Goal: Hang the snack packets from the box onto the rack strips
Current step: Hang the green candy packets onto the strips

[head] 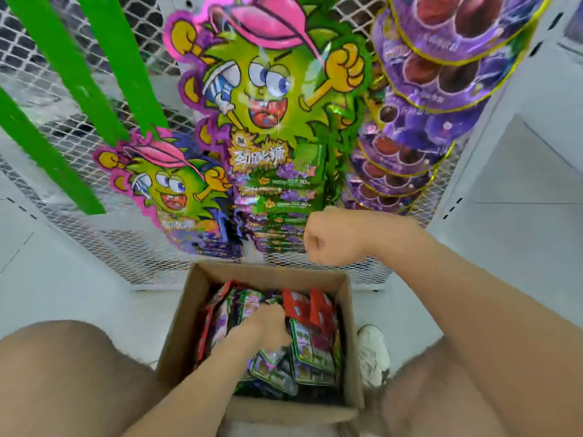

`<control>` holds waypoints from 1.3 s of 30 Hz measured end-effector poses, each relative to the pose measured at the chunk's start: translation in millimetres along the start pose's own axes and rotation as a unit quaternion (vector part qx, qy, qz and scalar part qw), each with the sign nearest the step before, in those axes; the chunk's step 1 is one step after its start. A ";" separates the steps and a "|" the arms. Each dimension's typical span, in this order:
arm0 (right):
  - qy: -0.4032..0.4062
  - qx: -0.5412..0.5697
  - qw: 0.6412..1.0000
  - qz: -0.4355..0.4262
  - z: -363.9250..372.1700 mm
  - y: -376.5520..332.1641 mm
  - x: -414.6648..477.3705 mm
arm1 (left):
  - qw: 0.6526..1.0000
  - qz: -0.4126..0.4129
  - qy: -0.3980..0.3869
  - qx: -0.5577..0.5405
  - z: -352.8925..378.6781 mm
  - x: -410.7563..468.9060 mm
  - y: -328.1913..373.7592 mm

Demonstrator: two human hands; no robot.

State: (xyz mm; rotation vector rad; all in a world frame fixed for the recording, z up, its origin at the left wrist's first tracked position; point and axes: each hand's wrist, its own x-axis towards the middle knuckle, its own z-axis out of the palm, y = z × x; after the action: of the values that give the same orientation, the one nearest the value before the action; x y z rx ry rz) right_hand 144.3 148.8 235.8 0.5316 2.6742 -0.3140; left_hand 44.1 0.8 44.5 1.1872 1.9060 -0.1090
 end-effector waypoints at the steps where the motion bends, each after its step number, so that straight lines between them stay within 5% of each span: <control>1: -0.011 -0.003 1.000 0.000 2.8 2.6 1.8 | 0.999 -0.020 -0.003 -0.037 18.1 9.8 -4.4; 7: -0.065 0.031 0.997 -0.039 4.8 11.6 8.6 | 0.962 -0.095 -0.006 -0.255 71.9 32.4 -0.5; 13: -0.092 0.048 0.994 -0.032 -2.4 8.6 7.1 | 0.930 -0.124 0.037 -0.343 22.9 23.2 12.8; 21: -0.079 0.167 0.972 0.146 6.1 -10.6 14.4 | 0.980 0.060 0.135 -0.131 -59.5 -69.1 42.6; 28: -0.006 0.211 0.950 0.230 28.2 -32.7 21.1 | 0.953 0.198 0.227 -0.033 -79.0 -122.4 24.5; 31: -0.016 0.237 0.947 0.218 31.7 -37.1 26.0 | 0.960 0.209 0.185 0.004 -90.1 -132.3 14.0; 39: -0.015 0.171 0.985 0.005 -0.6 -41.6 21.5 | 0.930 0.138 0.338 -0.040 -137.5 -129.9 -44.8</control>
State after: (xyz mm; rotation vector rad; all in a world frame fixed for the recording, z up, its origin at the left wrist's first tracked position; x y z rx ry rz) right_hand 108.9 118.3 233.1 0.6341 2.5982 -0.7799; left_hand -52.8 -47.4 205.9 1.5516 2.2556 0.5995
